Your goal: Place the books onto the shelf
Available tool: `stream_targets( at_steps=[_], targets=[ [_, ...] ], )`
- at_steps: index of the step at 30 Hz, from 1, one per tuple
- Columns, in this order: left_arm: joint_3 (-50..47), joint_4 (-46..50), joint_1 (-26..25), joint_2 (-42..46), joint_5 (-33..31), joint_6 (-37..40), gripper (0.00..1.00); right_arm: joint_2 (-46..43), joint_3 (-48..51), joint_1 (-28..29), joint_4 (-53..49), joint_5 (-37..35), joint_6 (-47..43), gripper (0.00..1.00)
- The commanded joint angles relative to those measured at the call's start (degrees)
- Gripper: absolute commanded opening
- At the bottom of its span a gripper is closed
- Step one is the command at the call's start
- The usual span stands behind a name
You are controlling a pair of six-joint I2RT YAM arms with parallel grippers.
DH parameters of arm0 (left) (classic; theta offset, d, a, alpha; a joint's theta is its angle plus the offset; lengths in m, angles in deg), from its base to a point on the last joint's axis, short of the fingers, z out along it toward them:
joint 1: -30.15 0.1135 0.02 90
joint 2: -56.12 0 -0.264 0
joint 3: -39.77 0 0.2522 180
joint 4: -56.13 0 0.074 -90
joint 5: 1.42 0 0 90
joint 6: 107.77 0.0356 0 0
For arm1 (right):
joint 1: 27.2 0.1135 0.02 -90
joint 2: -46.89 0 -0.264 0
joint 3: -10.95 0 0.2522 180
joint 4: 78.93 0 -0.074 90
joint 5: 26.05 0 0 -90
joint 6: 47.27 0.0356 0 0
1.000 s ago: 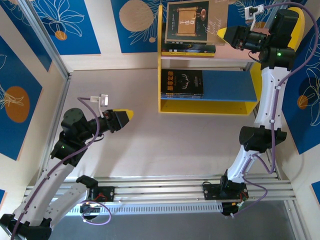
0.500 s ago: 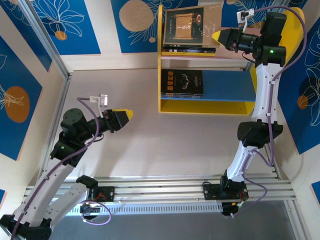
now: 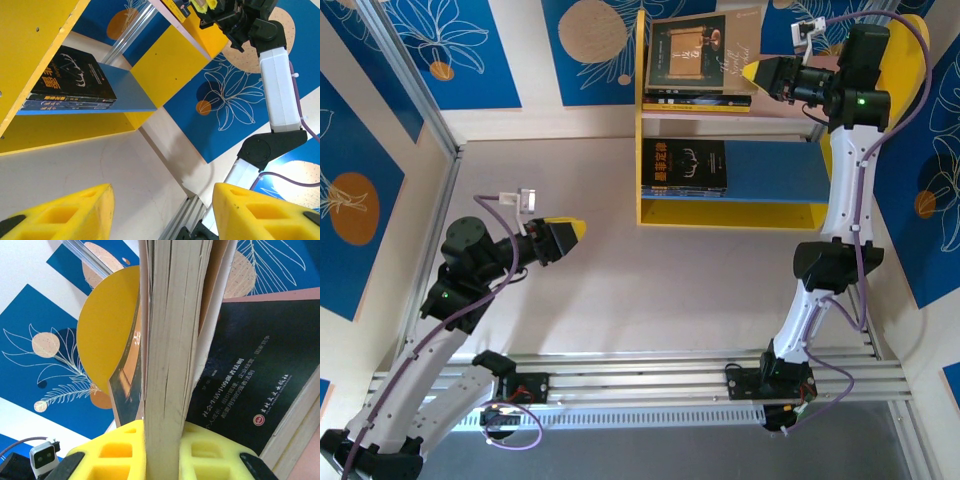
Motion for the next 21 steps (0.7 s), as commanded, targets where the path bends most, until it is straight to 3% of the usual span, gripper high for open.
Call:
stream_targets(
  at_steps=[1, 21],
  targets=[
    [0.7, 0.2, -0.1, 0.5, -0.5, 0.9, 0.55, 0.5, -3.0, 0.5, 0.3, 0.6, -0.4, 0.1],
    [1.0, 1.0, -0.1, 0.8, -0.8, 1.5, 0.55, 1.6, -5.0, -0.3, -2.9, -4.5, -1.6, 0.35]
  ],
)
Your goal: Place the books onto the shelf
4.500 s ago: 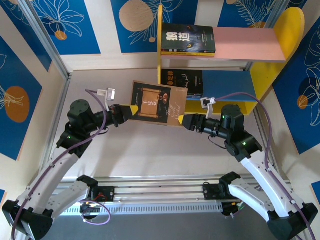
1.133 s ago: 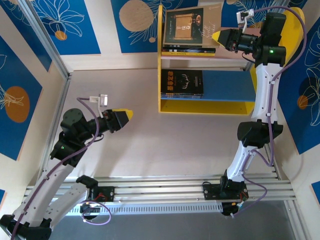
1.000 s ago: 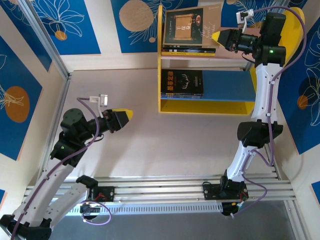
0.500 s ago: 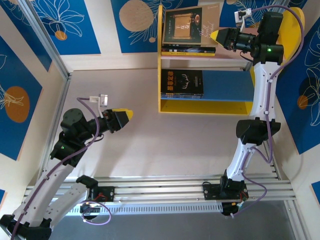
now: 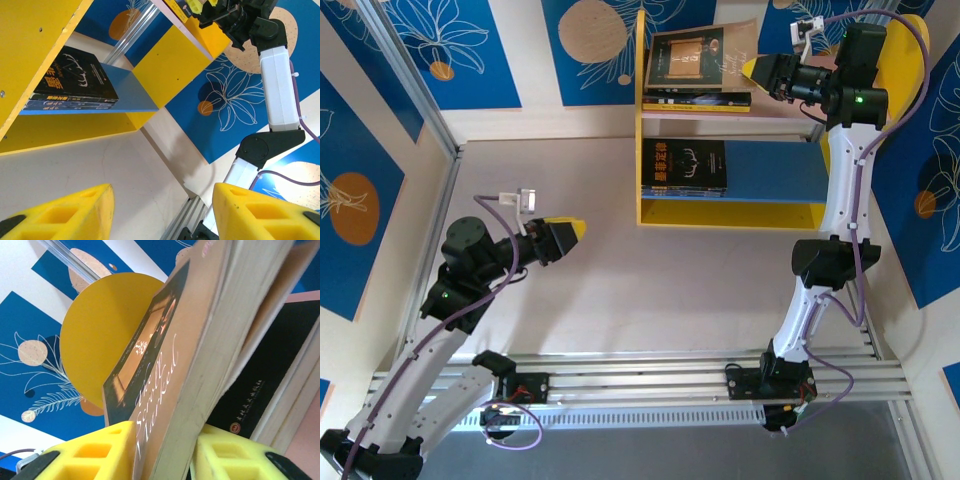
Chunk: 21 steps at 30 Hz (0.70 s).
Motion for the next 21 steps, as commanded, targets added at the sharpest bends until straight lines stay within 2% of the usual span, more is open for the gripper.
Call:
stream_targets(
  at_steps=[1, 14, 21],
  targets=[
    [1.1, 0.7, -0.2, 0.8, -0.5, 1.4, 0.55, -0.1, -2.1, -0.5, -1.0, -1.1, -1.5, 0.37],
    [1.1, 1.5, -0.1, 0.9, -0.5, 1.9, 0.55, 0.5, -1.2, -1.7, -3.3, -5.0, -2.9, 0.52],
    [1.6, 1.6, -0.1, 0.8, -0.4, 2.1, 0.55, 0.2, 0.2, -1.5, -3.4, -7.0, -3.6, 0.53]
  ],
)
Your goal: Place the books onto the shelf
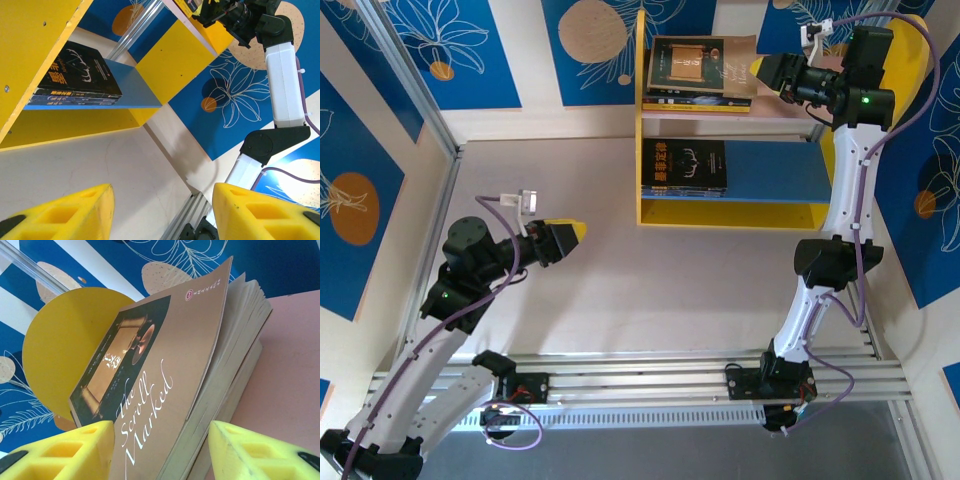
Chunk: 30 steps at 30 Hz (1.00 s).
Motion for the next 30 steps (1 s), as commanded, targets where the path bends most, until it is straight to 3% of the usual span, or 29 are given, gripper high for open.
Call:
stream_targets(
  at_steps=[1, 6, 11, 30],
  targets=[
    [1.6, 0.3, -0.1, 0.7, -0.5, 1.0, 0.55, 0.2, 0.2, 0.1, -0.8, -1.2, -1.2, 0.52],
    [1.7, 0.8, -0.1, 0.8, -0.6, 1.3, 0.55, 0.3, 0.3, 0.6, 0.4, -1.4, -1.1, 0.47],
    [1.9, 1.2, -0.1, 1.1, -0.7, 1.8, 0.55, 0.6, 0.2, 1.2, 1.0, -0.6, -1.4, 0.35],
    [1.5, 0.9, -0.1, 1.5, -0.9, 1.6, 0.56, 2.8, -1.8, 2.2, -1.1, 2.3, -5.5, 0.28]
  ],
)
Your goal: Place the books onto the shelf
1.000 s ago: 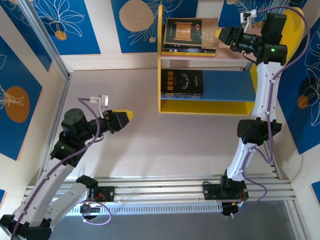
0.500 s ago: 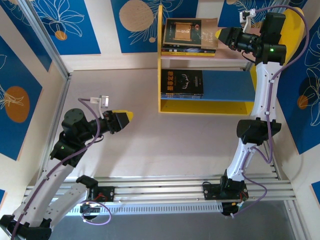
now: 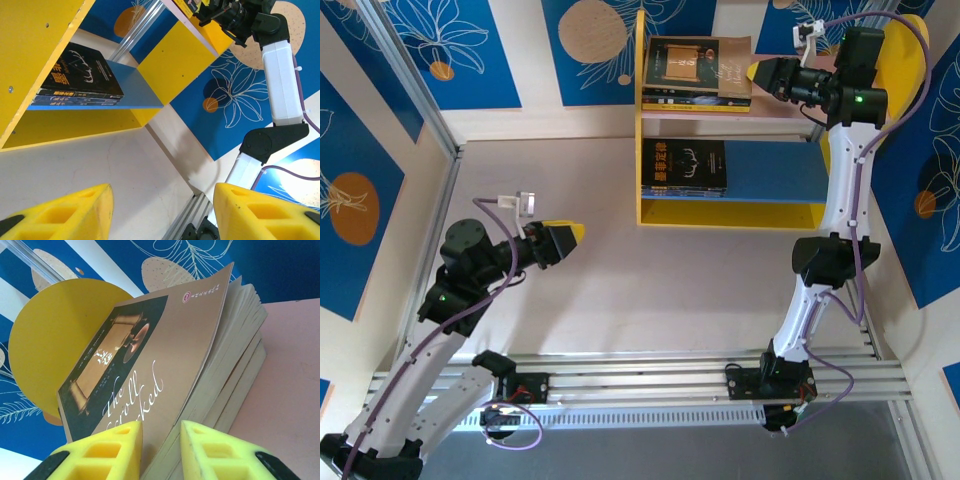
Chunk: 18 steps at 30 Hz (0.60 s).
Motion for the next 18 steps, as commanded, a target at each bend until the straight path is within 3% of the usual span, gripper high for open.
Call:
stream_targets(
  at_steps=[1, 18],
  targets=[
    [1.5, -0.4, -0.1, 0.3, -0.4, 1.1, 0.56, 1.7, -2.1, 0.8, -1.6, 2.8, -1.5, 0.28],
    [0.9, -1.1, -0.1, 0.4, -0.3, 0.7, 0.56, 1.6, -2.3, 1.3, -1.0, 11.0, -3.6, 0.26]
  ],
)
